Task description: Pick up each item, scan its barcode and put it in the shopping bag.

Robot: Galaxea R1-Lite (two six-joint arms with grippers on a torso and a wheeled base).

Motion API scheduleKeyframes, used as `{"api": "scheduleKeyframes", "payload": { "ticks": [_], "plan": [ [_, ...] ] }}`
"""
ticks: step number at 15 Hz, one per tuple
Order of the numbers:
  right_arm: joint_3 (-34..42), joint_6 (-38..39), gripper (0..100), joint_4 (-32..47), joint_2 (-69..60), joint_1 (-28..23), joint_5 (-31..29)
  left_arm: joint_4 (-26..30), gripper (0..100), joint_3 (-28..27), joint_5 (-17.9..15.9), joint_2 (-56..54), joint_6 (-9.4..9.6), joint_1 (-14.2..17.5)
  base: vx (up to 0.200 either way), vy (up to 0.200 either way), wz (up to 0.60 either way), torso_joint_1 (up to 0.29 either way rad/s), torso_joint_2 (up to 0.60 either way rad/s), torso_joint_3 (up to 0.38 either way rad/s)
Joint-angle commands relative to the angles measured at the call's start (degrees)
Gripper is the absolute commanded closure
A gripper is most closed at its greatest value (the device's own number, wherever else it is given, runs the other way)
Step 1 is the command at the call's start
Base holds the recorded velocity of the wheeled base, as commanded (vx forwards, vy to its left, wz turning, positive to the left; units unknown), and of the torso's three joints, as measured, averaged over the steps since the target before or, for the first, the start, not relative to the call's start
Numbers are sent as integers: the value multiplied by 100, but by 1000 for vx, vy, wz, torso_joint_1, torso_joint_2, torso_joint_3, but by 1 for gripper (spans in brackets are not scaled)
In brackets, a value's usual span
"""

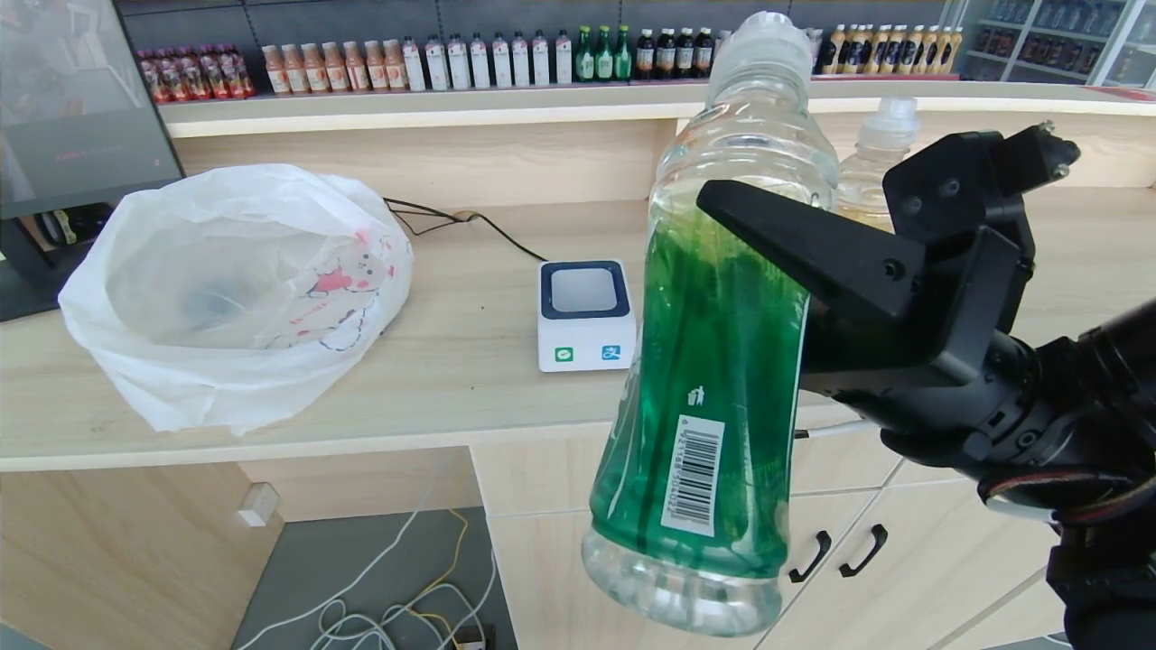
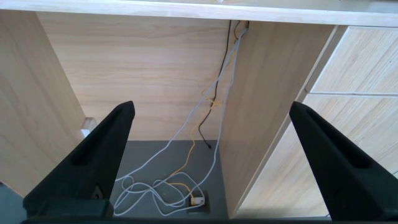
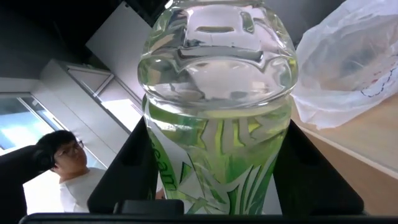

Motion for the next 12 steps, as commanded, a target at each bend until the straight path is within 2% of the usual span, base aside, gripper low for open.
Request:
{"api": "scheduleKeyframes", "payload": {
  "ticks": [1, 4, 9, 10, 12],
  "plan": [
    [26, -3, 100, 1, 5, 2, 4, 0, 0, 0, 1, -2, 0, 2, 0, 0, 0, 0, 0, 0],
    [17, -29, 100, 1, 5, 11, 4, 0, 0, 0, 1, -2, 0, 2, 0, 0, 0, 0, 0, 0],
    [96, -864, 100, 71, -83, 11, 12, 0, 0, 0, 1, -2, 0, 2, 0, 0, 0, 0, 0, 0],
    [113, -1374, 100, 238, -118, 11, 12, 0, 0, 0, 1, -2, 0, 2, 0, 0, 0, 0, 0, 0],
    [-10, -2103, 100, 1205, -531, 11, -119, 0, 0, 0, 1, -2, 0, 2, 0, 0, 0, 0, 0, 0]
  ]
}}
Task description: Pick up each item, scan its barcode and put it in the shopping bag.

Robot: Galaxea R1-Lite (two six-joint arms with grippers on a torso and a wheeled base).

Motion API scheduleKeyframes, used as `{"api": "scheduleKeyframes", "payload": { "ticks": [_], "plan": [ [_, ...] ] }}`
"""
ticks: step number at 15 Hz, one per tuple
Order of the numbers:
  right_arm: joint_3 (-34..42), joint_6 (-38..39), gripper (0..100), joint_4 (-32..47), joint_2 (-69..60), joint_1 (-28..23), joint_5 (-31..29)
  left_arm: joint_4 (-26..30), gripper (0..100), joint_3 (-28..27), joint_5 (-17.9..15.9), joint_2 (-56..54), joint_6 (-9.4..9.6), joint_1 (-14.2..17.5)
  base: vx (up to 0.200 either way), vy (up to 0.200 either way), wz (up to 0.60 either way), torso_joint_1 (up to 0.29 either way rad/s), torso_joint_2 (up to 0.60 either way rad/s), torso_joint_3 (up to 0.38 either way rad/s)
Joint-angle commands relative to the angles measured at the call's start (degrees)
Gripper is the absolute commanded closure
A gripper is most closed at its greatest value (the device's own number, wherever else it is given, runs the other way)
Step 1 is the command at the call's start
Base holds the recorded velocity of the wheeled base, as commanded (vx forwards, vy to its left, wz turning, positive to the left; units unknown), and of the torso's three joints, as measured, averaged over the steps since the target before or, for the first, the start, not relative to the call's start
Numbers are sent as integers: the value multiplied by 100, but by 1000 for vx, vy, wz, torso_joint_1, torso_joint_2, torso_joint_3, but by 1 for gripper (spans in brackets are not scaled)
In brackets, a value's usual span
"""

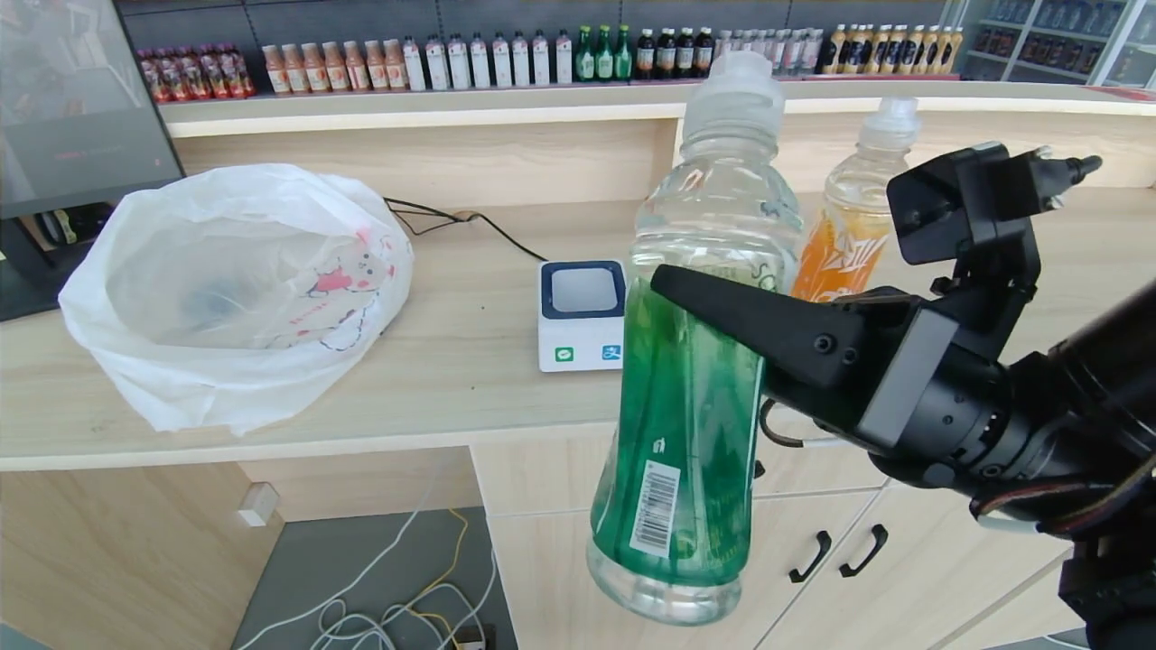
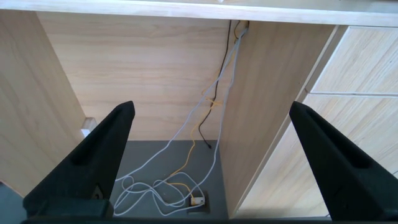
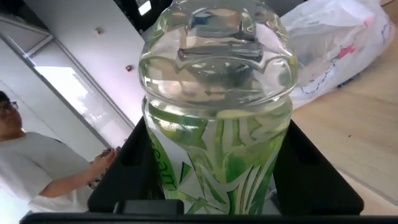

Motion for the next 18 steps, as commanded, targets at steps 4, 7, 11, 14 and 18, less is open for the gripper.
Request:
{"api": "scheduleKeyframes", "payload": {
  "ticks": [4, 7, 11, 14, 18],
  "plan": [
    [-525, -1603, 100, 2315, -960, 318, -1469, 0, 0, 0, 1, -2, 0, 1, 0, 0, 0, 0, 0, 0],
    [-674, -2333, 100, 2957, -1171, 600, -2383, 0, 0, 0, 1, -2, 0, 1, 0, 0, 0, 0, 0, 0],
    [-692, -2922, 100, 3053, -1233, 1268, -3728, 0, 0, 0, 1, -2, 0, 1, 0, 0, 0, 0, 0, 0],
    [-560, -3783, 100, 3044, -1294, 1347, -4976, 0, 0, 0, 1, -2, 0, 1, 0, 0, 0, 0, 0, 0],
    [-235, -3906, 100, 2798, -1233, 1294, -5907, 0, 0, 0, 1, -2, 0, 1, 0, 0, 0, 0, 0, 0]
  ]
}}
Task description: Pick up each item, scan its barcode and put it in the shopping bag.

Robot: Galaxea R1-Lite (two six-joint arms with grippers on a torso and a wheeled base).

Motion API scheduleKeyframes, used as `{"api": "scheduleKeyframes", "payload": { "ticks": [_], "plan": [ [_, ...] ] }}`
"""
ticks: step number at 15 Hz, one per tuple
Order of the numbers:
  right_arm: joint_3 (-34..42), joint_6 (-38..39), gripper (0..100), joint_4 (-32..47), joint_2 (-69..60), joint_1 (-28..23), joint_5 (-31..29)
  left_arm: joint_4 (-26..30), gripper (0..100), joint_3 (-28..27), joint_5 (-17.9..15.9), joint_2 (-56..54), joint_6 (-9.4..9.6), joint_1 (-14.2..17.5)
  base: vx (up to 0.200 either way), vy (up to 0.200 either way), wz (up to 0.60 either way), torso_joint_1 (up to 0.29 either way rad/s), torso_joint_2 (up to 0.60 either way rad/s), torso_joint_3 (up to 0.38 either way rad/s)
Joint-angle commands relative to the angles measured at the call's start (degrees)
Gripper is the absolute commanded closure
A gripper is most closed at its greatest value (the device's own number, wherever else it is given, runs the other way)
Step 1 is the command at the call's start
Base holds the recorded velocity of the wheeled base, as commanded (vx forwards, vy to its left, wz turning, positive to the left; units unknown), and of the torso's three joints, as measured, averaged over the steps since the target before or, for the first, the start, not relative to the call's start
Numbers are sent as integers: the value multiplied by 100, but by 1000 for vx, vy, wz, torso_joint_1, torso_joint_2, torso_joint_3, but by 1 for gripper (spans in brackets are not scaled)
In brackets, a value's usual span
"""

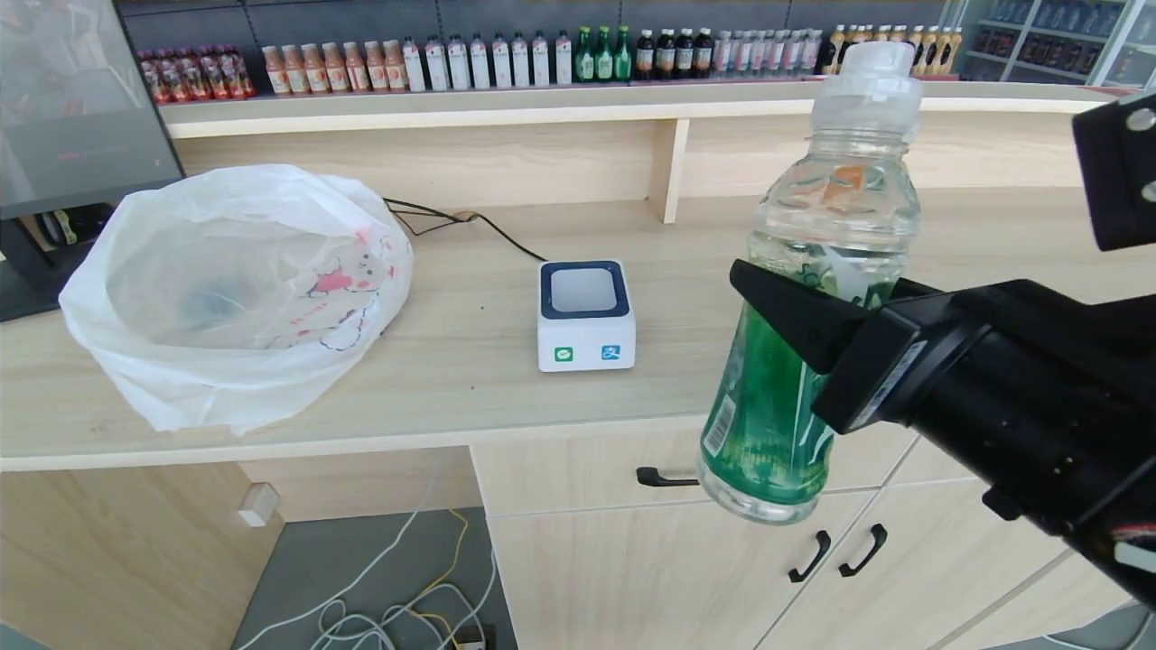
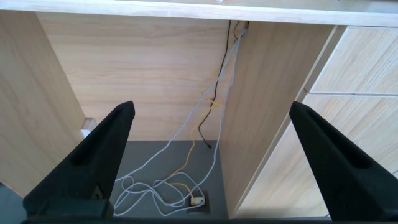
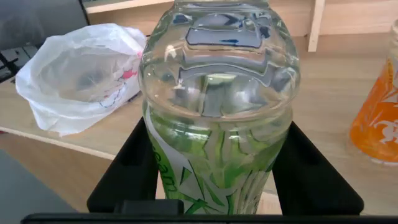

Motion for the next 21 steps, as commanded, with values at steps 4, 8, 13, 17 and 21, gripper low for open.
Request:
{"api": "scheduleKeyframes", "payload": {
  "ticks": [4, 8, 13, 17, 21],
  "plan": [
    [776, -750, 100, -1662, 188, -621, -216, 0, 0, 0, 1, -2, 17, -7, 0, 0, 0, 0, 0, 0],
    [996, -1119, 100, -1969, 38, -1175, -23, 0, 0, 0, 1, -2, 0, 2, 0, 0, 0, 0, 0, 0],
    [1672, -890, 100, -1987, -542, -1562, 707, 0, 0, 0, 1, -2, 0, 2, 0, 0, 0, 0, 0, 0],
    [1971, -961, 100, -2312, -436, -1702, 724, 0, 0, 0, 1, -2, 0, 2, 0, 0, 0, 0, 0, 0],
    [2121, -969, 100, -2391, -480, -1860, 759, 0, 0, 0, 1, -2, 0, 2, 0, 0, 0, 0, 0, 0]
  ]
}}
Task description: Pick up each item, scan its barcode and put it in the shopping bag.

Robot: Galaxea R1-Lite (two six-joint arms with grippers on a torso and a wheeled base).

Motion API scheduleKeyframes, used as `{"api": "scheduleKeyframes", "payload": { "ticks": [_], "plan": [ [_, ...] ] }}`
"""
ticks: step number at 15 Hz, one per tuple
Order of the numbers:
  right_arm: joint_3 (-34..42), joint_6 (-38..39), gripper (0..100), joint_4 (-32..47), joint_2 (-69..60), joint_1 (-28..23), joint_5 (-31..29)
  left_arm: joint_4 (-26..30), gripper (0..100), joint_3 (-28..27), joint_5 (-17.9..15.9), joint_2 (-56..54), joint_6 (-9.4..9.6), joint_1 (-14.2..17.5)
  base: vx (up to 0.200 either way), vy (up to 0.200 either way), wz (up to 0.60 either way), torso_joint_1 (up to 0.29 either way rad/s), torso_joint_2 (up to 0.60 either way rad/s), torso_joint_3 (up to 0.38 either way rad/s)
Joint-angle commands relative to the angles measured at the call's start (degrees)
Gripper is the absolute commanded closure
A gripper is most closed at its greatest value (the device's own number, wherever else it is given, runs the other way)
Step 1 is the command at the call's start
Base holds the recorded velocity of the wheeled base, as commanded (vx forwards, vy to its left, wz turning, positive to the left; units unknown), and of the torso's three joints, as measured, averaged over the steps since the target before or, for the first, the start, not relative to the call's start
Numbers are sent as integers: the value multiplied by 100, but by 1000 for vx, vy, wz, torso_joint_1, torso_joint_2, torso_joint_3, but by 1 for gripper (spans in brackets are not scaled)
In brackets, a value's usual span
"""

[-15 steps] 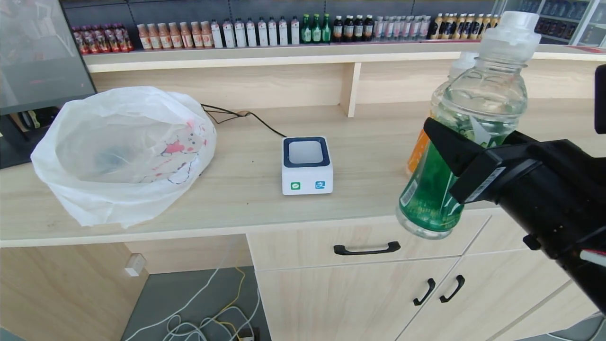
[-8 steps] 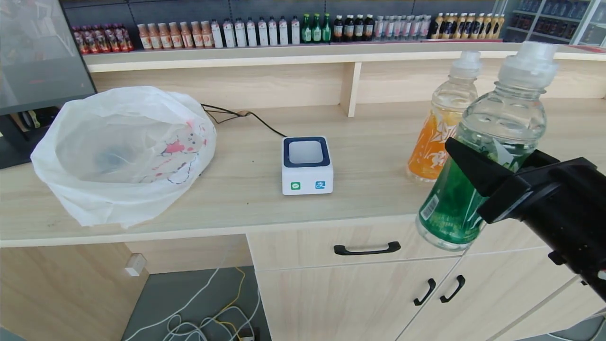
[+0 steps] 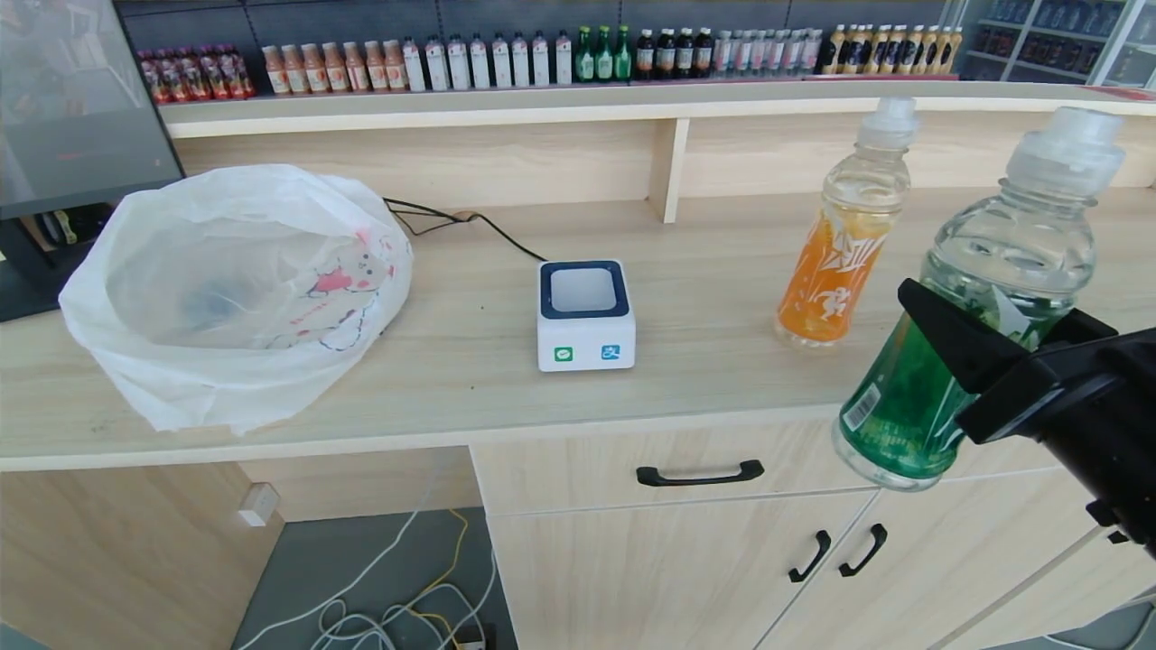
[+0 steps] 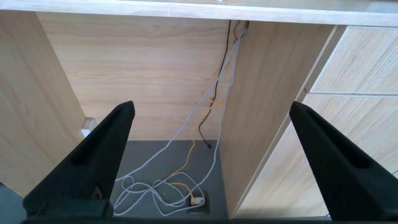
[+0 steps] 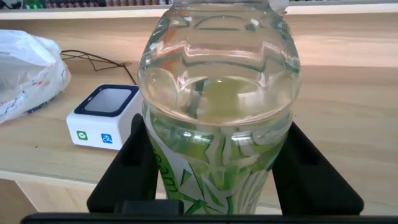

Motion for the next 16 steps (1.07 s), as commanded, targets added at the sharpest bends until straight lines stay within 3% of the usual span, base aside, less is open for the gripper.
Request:
{"api": "scheduleKeyframes", "payload": {
  "ticks": [1, 10, 16],
  "plan": [
    [23, -4, 100, -30, 74, -47, 3, 0, 0, 0, 1, -2, -9, 1, 0, 0, 0, 0, 0, 0],
    [365, 14, 100, -170, -75, -487, 311, 0, 0, 0, 1, -2, -18, 1, 0, 200, 0, 3, 1, 4],
    [489, 23, 100, -144, -242, -469, 346, 0, 0, 0, 1, -2, -18, 1, 0, 200, 0, 1, 1, 4]
  ]
}}
